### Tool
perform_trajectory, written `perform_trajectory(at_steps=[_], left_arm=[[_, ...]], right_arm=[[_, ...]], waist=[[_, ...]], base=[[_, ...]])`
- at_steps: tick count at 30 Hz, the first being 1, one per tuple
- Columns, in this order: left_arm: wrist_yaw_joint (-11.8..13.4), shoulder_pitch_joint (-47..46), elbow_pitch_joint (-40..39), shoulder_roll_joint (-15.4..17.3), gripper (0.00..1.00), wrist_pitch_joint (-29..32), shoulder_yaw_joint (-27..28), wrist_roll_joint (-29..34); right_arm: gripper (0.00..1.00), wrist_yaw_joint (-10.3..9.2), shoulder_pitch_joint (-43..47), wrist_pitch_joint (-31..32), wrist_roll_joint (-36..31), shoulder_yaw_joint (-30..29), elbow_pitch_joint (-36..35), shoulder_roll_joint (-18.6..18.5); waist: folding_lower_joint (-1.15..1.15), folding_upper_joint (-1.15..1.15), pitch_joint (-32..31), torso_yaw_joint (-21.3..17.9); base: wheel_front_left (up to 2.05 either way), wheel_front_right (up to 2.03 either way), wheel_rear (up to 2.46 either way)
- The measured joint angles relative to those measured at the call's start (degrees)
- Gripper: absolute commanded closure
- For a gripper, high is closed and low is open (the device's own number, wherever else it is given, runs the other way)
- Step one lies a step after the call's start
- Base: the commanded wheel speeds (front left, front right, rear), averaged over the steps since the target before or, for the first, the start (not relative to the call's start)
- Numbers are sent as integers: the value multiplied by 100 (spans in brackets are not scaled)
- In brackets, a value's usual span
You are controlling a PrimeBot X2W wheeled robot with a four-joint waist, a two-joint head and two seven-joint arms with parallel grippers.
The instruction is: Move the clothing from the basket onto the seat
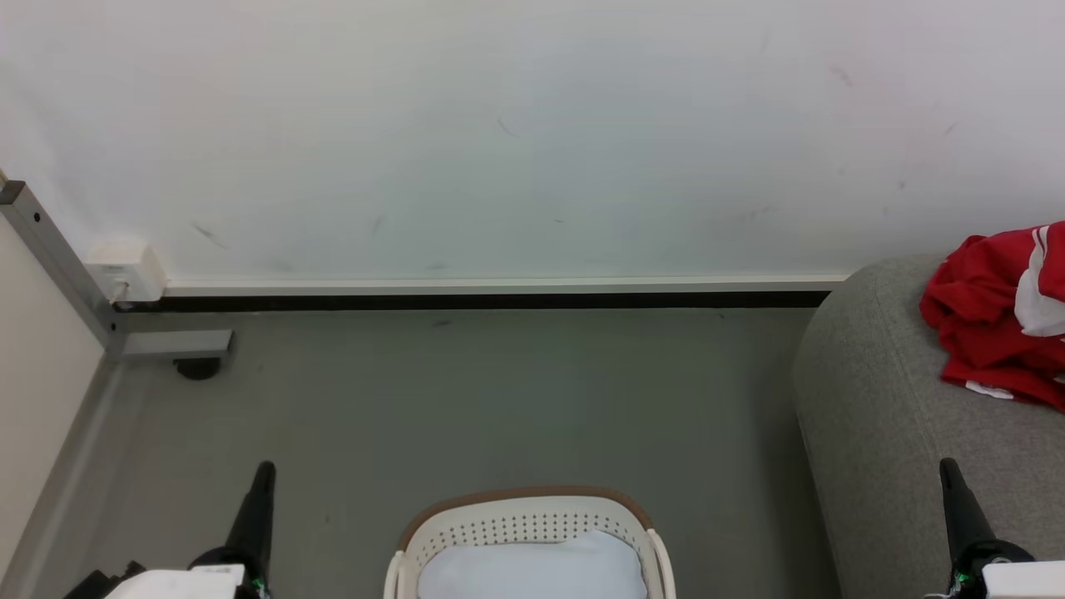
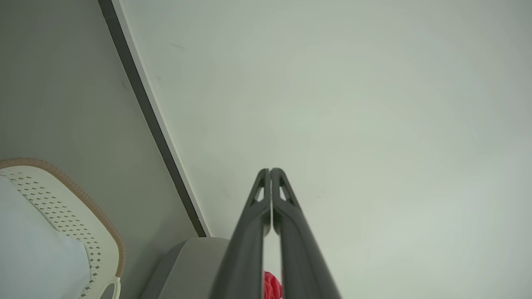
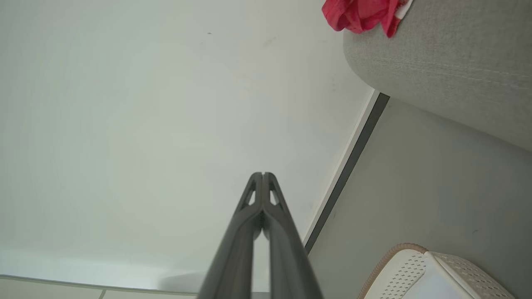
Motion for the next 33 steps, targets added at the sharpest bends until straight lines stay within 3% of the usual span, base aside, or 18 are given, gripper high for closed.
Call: perform_trajectory(at_steps=[21,33], left_arm=[[0,-157,8,-14,100,224,107,-783],[0,-158,9,-20,100,226,115,-792]], right_arm=[[100,0,-125,202,811,-69,-46,-13],[100,0,-126,202,814,-70,-48,-15]], waist=[[0,0,77,42],[0,0,77,42]], base=[[0,0,0],[0,0,0]])
